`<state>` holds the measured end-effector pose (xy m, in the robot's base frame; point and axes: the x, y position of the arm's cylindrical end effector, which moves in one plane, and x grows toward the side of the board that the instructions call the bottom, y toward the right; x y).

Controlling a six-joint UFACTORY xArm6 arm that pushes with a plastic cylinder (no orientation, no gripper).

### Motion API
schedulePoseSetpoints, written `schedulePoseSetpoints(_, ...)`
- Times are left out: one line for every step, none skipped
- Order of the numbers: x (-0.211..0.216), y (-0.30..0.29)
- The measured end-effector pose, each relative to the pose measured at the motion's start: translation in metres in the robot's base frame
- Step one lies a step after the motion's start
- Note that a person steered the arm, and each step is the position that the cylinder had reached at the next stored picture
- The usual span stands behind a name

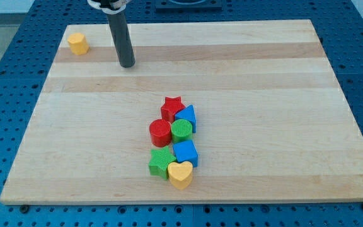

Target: Point your arm to the top of the red star

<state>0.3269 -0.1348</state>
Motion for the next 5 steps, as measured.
schedulePoseSetpoints(0.0, 0.0)
schedulePoseSetpoints(0.041, 0.0)
schedulePoseSetpoints(0.054, 0.0)
schedulePoseSetpoints(0.048, 0.015)
schedulePoseSetpoints(0.054, 0.061)
